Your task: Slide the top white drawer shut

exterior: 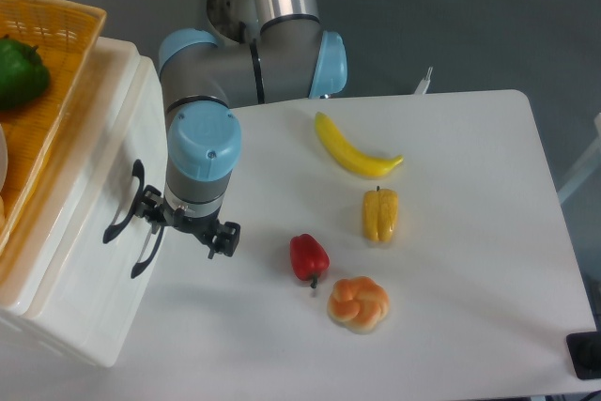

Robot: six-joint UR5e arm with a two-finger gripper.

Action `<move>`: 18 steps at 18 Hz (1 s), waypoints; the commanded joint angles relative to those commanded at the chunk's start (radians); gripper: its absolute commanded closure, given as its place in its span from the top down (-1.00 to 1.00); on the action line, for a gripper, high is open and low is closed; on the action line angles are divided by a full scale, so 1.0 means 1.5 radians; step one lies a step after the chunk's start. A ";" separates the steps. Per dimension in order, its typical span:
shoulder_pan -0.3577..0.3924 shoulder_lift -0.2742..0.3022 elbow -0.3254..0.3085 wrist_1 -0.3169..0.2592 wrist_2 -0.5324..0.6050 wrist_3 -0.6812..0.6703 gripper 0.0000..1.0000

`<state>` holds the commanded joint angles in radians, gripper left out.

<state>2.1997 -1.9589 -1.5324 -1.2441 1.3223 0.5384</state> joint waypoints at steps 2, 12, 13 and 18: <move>0.000 0.000 0.000 0.000 0.000 0.000 1.00; 0.038 0.001 0.022 0.004 0.025 0.009 1.00; 0.050 0.003 0.028 0.005 0.047 0.013 1.00; 0.118 0.007 0.049 0.006 0.089 0.140 1.00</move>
<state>2.3774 -1.9482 -1.4588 -1.2349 1.4557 0.7481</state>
